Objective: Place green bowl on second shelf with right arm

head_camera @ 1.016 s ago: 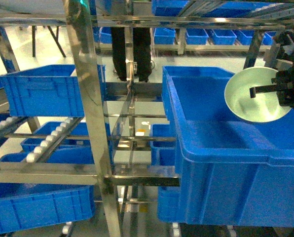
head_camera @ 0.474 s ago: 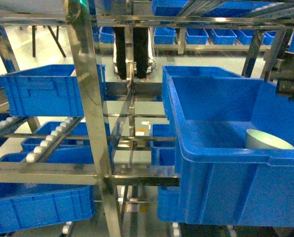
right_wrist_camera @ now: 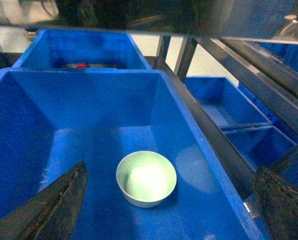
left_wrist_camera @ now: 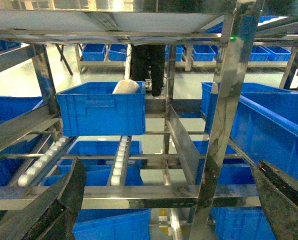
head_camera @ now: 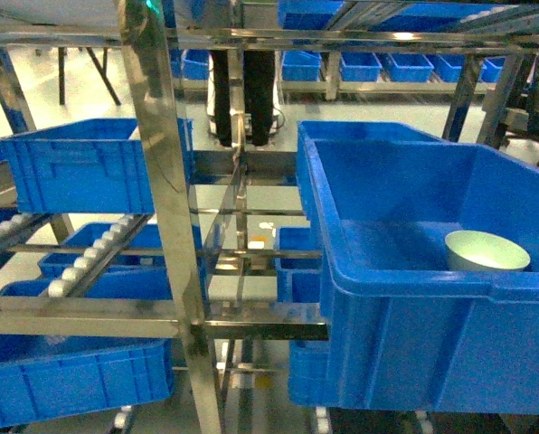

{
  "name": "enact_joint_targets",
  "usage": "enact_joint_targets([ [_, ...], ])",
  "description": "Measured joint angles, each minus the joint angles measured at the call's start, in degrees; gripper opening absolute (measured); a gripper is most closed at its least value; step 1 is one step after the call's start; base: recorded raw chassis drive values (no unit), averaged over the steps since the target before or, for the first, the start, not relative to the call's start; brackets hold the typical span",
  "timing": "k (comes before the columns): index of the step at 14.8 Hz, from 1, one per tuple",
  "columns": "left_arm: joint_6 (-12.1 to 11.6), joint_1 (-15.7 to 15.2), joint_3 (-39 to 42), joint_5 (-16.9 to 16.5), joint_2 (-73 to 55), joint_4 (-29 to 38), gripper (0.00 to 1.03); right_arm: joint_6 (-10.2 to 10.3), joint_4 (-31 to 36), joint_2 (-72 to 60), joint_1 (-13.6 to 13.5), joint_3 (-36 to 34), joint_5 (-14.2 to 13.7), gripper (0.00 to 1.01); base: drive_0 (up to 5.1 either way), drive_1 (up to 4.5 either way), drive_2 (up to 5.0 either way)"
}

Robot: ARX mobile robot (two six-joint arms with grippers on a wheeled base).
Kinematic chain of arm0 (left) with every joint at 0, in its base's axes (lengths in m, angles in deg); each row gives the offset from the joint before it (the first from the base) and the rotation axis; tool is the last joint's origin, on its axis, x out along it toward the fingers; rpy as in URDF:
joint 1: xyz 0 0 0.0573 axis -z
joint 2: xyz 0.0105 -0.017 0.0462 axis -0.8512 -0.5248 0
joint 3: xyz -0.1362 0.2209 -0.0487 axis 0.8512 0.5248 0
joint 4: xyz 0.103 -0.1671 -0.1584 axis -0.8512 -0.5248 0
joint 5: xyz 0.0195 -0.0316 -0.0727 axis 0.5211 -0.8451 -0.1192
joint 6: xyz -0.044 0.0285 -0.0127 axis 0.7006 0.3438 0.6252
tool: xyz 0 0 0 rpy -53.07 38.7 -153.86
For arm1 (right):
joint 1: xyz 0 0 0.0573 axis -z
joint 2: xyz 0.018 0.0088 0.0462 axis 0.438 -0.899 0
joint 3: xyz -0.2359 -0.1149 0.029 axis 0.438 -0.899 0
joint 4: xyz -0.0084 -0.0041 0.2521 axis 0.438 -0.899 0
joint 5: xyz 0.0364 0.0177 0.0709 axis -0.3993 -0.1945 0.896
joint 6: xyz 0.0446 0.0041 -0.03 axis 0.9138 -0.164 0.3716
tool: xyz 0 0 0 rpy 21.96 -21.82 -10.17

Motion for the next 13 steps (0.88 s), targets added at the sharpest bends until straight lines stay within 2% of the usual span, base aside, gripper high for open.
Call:
enact_joint_targets([
  [2, 0.00, 0.00, 0.00, 0.00, 0.00, 0.00, 0.98, -0.02, 0.02, 0.07, 0.00, 0.00, 0.02, 0.98, 0.0, 0.00, 0.0],
  [3, 0.00, 0.00, 0.00, 0.00, 0.00, 0.00, 0.98, 0.02, 6.58, -0.28, 0.39, -1.53, 2.86, 0.95, 0.0, 0.00, 0.0],
  [4, 0.00, 0.00, 0.00, 0.04, 0.00, 0.02, 0.98, 0.13, 17.35, 0.28, 1.40, -5.92, 9.99, 0.84, 0.0, 0.00, 0.0],
  [5, 0.00, 0.00, 0.00, 0.00, 0.00, 0.00, 0.98, 0.17, 23.23, 2.05, 1.66, -10.88, 13.73, 0.75, 0.0, 0.00, 0.0],
  [6, 0.00, 0.00, 0.00, 0.00, 0.00, 0.00, 0.98, 0.17, 27.23, 4.20, 1.97, -15.56, 15.74, 0.65, 0.0, 0.00, 0.0],
  [8, 0.00, 0.00, 0.00, 0.00, 0.00, 0.00, 0.98, 0.20, 31.12, 9.03, 2.80, -21.94, 16.37, 0.45, 0.0, 0.00, 0.0],
  [11, 0.00, 0.00, 0.00, 0.00, 0.00, 0.02, 0.98, 0.20, 32.26, 15.19, 3.50, -30.08, 17.46, 0.14, 0.0, 0.00, 0.0],
  [12, 0.00, 0.00, 0.00, 0.00, 0.00, 0.00, 0.98, 0.13, 32.24, 17.75, 5.51, -33.18, 20.06, 0.01, 0.0, 0.00, 0.0],
  [13, 0.00, 0.00, 0.00, -0.02, 0.00, 0.00, 0.98, 0.28, 31.41, 24.98, 6.69, -38.95, 20.06, 0.02, 0.0, 0.00, 0.0],
])
